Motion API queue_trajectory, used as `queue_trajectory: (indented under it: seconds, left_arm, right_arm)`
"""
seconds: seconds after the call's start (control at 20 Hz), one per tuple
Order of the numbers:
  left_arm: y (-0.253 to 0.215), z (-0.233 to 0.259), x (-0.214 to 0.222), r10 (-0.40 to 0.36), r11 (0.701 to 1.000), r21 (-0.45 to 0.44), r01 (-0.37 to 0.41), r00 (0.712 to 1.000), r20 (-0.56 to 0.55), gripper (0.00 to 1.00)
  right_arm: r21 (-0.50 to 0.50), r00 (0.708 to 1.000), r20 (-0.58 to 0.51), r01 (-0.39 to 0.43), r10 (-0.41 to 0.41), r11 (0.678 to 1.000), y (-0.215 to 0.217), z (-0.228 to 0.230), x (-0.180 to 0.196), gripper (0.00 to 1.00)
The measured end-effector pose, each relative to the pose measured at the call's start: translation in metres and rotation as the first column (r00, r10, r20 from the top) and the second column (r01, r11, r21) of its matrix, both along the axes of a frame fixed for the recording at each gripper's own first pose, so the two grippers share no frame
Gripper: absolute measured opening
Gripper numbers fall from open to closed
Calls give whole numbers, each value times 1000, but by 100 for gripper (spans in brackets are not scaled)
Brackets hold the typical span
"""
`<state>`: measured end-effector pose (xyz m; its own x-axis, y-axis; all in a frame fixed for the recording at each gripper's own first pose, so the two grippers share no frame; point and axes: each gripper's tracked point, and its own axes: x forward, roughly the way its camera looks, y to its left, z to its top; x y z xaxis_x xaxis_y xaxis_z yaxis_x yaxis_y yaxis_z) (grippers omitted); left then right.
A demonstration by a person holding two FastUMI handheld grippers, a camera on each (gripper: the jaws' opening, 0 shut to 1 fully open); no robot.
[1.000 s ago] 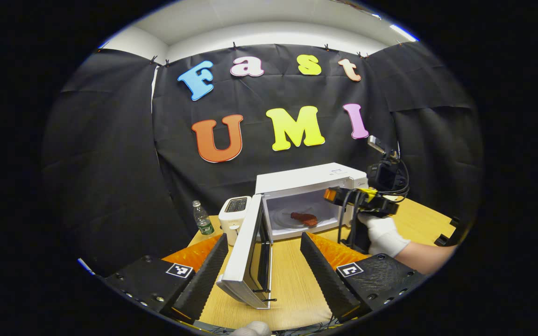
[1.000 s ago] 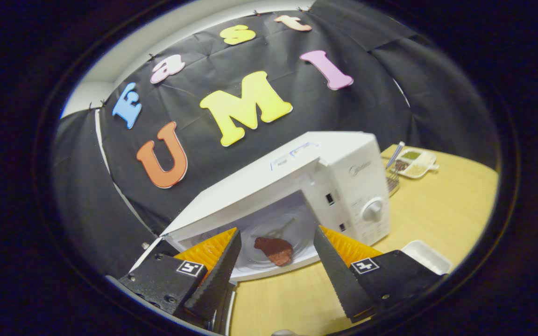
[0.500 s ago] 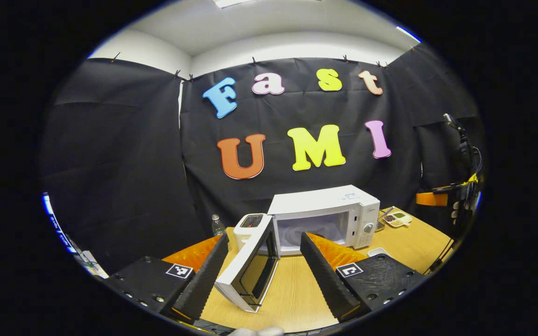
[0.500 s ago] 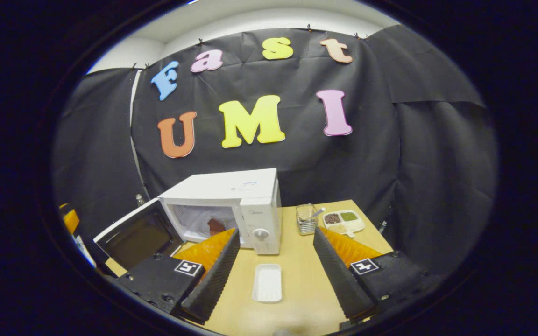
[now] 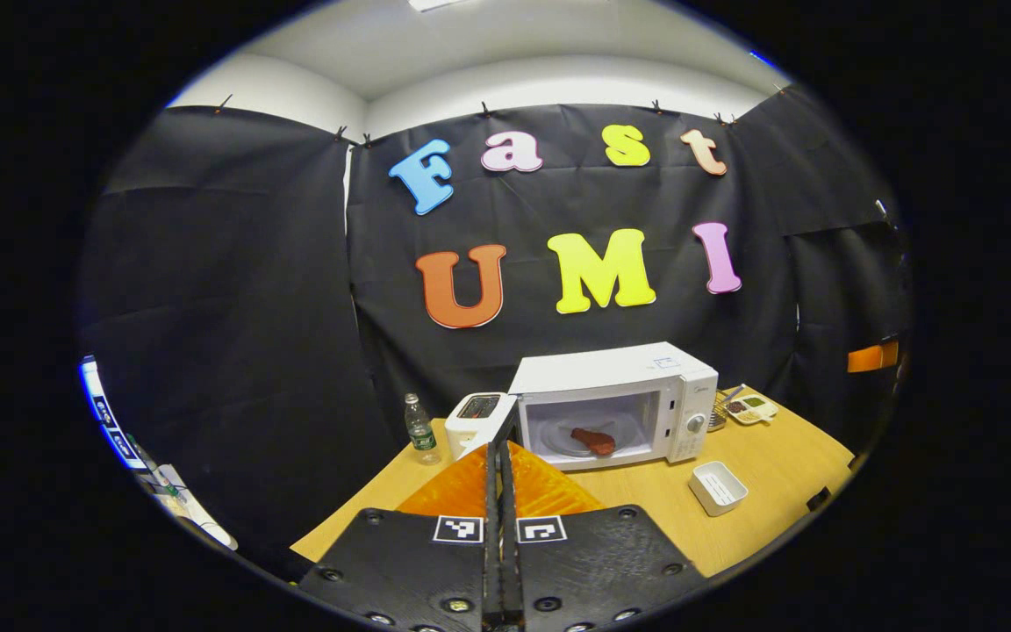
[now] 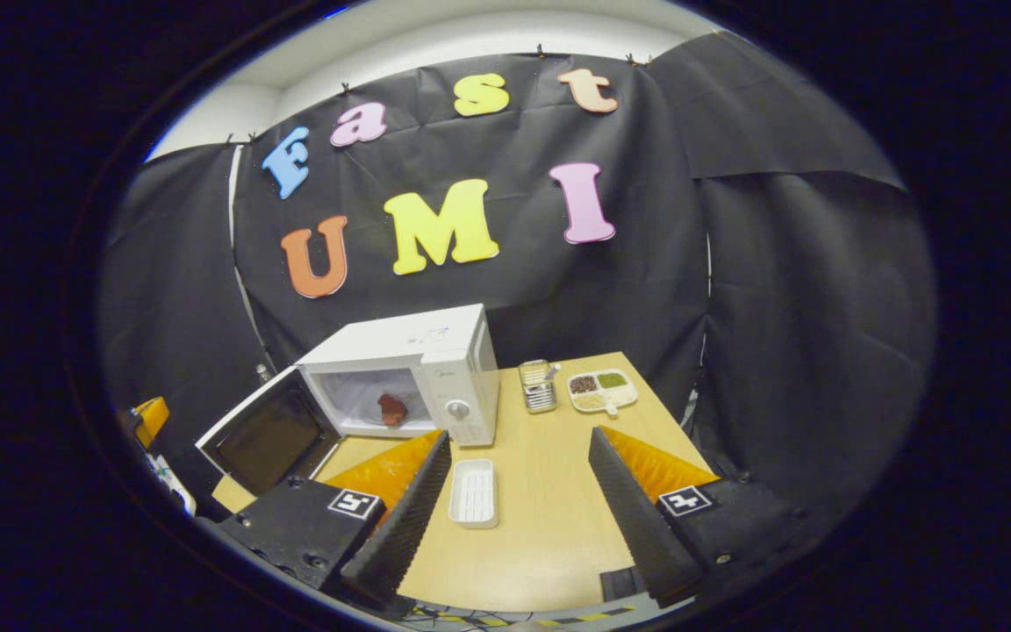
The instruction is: Open the microwave oven with the left hand, put the food in, and close the microwave oven.
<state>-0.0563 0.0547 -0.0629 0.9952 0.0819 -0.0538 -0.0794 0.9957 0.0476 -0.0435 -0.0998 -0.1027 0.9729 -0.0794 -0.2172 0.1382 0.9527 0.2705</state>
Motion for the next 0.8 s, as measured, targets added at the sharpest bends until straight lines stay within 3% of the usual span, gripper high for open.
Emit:
queue_trajectory:
  seconds: [0.2, 0.25, 0.3, 0.45, 0.5, 0.55, 0.7, 0.75, 0.8]
  left_arm:
    - [43, -10, 4, -1, 1000, 21, 1, 1000, 11, 0]
    - [60, -16, 4, 20, 999, 31, -20, 1000, 14, 0]
    - [74, -25, 6, 29, 999, 25, -29, 1000, 5, 0]
    - [114, -56, 12, 72, 997, 1, -72, 997, -23, 0]
    - [125, -67, 13, 76, 997, -3, -76, 997, -33, 0]
    - [132, -78, 18, 79, 997, -6, -79, 996, -42, 0]
    - [139, -112, 35, 50, 998, -28, -52, 996, -78, 0]
    - [140, -122, 40, 36, 999, -29, -39, 995, -91, 0]
    - [137, -131, 45, 24, 999, -27, -27, 994, -106, 0]
  right_arm:
    - [8, 1000, -6, 20, -20, 1000, 14, 9, -13, 100]
    - [12, 1000, -7, 26, -26, 1000, 17, 10, -15, 90]
    - [19, 999, -15, 33, -32, 999, 21, 12, -18, 100]
    - [22, 998, -30, 57, -56, 998, 29, 15, -24, 100]
    - [25, 997, -37, 64, -63, 998, 33, 16, -27, 90]
    - [29, 997, -46, 71, -70, 997, 35, 15, -27, 100]
    - [22, 993, -60, 98, -97, 995, 45, 19, -32, 100]
    - [15, 993, -60, 99, -98, 995, 49, 21, -33, 90]
    - [10, 993, -60, 104, -103, 995, 53, 23, -35, 90]
